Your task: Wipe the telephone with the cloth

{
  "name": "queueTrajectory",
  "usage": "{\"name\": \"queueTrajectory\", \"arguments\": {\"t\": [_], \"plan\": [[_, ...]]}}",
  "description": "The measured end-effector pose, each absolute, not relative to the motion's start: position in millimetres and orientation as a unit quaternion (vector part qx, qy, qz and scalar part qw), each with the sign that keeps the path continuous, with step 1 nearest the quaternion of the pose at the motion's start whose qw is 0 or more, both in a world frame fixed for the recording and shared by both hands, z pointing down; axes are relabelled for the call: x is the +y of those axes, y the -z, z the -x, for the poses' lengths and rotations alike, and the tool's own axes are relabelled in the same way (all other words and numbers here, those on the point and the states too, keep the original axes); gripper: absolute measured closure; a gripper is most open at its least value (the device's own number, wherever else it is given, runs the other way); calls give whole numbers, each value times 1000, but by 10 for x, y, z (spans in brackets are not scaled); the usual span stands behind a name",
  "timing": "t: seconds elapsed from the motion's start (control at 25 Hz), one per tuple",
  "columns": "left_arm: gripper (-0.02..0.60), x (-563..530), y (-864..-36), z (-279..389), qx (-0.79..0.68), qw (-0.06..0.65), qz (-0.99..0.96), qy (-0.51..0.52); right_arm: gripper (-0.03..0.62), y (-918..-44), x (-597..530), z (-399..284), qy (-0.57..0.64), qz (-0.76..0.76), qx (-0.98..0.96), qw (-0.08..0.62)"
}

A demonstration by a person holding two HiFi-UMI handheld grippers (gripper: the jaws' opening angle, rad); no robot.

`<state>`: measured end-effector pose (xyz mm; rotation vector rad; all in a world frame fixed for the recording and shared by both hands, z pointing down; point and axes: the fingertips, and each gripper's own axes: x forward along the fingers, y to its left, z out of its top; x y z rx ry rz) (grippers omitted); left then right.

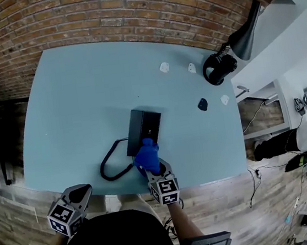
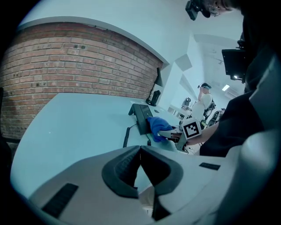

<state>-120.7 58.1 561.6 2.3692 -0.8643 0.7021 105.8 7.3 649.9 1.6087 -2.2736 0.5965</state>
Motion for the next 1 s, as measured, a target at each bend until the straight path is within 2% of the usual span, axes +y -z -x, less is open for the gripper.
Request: {"name": "queueTrajectory", "arguments": {"t": [0.12,0.28,0.4,0.6,0.8,1.0], "plan": [[574,549,-5587,1189,-314,252,-878,-257,448,-6619,327,-939,-219,-541,-789,195],[574,449,-5467,1141,-314,247,-884,-242,448,-6538,622,-815,-242,-526,-790,203],[574,272,-5351,1098,-311,236,-892,-228,448,-6303,530,-683,-217,-526,-796,205],[574,106,-5010,1101,-302,257,-901,-174,450,-5472,122,-178,-102,-535,-820,178],[574,-125,-4338,1001,-265,179,-940,-114,462,-4439,-238,90,20,-581,-805,121],[574,-256,-3943,1373,-247,144,-955,-80,477,-3822,-339,563,72,-592,-795,111]]}}
